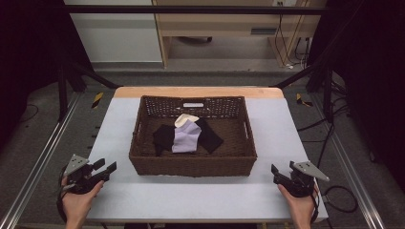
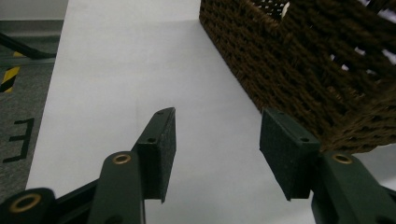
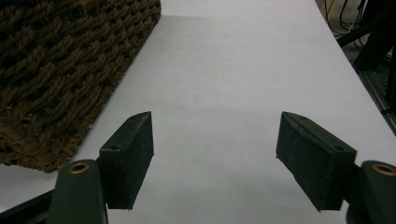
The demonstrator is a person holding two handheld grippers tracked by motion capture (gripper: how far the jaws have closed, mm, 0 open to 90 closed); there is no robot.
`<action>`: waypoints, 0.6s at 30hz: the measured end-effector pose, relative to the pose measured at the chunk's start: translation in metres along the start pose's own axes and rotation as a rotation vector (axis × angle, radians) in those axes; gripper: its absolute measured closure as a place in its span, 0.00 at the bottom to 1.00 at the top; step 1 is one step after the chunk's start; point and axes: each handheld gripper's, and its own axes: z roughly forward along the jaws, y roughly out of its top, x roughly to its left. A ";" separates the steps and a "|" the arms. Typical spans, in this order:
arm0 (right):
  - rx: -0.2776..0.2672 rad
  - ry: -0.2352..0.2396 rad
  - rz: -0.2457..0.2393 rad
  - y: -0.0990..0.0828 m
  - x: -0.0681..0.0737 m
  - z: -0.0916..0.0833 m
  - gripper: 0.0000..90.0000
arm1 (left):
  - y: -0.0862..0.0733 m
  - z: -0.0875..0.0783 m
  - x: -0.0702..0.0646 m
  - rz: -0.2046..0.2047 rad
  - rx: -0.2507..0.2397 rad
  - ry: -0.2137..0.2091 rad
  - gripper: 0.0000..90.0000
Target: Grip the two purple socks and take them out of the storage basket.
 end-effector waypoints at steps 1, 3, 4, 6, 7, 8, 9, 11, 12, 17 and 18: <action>0.003 -0.001 -0.006 0.000 0.000 0.001 0.31 | 0.001 -0.001 -0.001 -0.003 -0.006 -0.001 0.51; 0.004 0.011 -0.022 0.000 0.003 0.001 0.31 | 0.004 -0.004 -0.005 0.007 -0.020 0.001 0.52; 0.004 0.011 -0.022 0.000 0.003 0.001 0.31 | 0.004 -0.004 -0.005 0.007 -0.020 0.001 0.52; 0.000 0.016 -0.019 0.000 0.005 0.000 0.31 | 0.006 -0.006 -0.007 0.015 -0.033 -0.001 0.52; -0.001 0.015 -0.024 0.000 0.006 -0.001 0.31 | 0.007 -0.006 -0.007 0.017 -0.038 -0.002 0.52; -0.002 0.017 -0.025 0.000 0.006 -0.001 0.31 | 0.009 -0.007 -0.008 0.018 -0.048 -0.003 0.52; -0.002 0.017 -0.025 0.000 0.006 -0.001 0.31 | 0.010 -0.008 -0.008 0.017 -0.052 -0.002 0.52; -0.004 0.018 -0.026 0.000 0.007 0.000 0.31 | 0.013 -0.010 -0.010 0.019 -0.065 0.005 0.51; -0.004 0.020 -0.025 0.000 0.007 0.000 0.31 | 0.015 -0.011 -0.010 0.026 -0.070 0.010 0.51; -0.005 0.024 -0.031 0.000 0.008 -0.001 0.31 | 0.022 -0.014 -0.016 0.062 -0.089 0.024 0.47; -0.005 0.024 -0.031 0.000 0.008 -0.001 0.31 | 0.023 -0.014 -0.018 0.073 -0.089 0.029 0.47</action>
